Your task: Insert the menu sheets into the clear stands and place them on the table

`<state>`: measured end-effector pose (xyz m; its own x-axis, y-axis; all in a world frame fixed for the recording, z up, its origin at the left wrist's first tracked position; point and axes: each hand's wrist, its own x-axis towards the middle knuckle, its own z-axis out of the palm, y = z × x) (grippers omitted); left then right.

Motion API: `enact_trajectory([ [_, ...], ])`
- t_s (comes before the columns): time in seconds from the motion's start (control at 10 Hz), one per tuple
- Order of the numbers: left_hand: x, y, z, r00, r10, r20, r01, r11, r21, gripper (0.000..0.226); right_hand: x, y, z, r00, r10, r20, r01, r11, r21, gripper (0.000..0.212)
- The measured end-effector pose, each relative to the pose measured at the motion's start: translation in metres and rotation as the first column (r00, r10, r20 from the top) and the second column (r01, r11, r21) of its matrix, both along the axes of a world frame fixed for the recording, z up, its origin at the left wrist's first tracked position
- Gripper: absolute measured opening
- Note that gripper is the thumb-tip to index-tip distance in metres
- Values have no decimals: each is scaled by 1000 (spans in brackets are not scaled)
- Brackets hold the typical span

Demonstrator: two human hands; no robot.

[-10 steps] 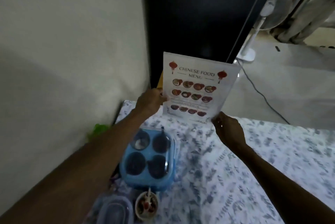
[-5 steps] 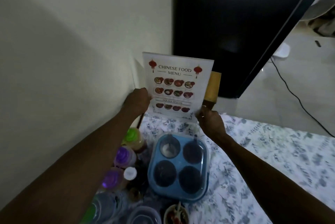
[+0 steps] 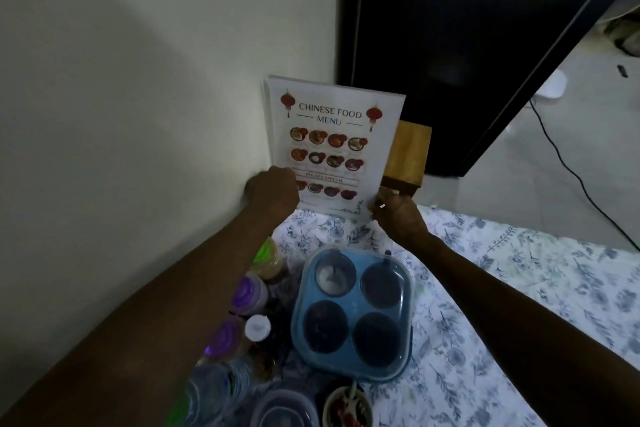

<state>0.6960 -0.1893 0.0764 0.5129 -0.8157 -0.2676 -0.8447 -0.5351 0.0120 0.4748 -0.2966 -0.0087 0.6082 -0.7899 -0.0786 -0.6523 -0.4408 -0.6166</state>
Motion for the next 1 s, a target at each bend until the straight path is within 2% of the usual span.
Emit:
enact_trajectory([
  [0.4,-8,7,-8,998,10,60,-8,1000,-30,32,15,10,1,996,-85,-14,85,995,57,25],
  [0.7,-10,9,-2,999,20,49,-17,998,-55,33,15,8,1,994,-99,-39,100,994,43,22],
  [0.9,-14,10,4,996,4,84,0,998,-58,32,11,7,9,995,-72,-67,80,989,128,38],
  [1.0,-16,15,8,992,33,121,-21,995,-94,32,2,9,12,989,-112,-95,121,988,100,45],
])
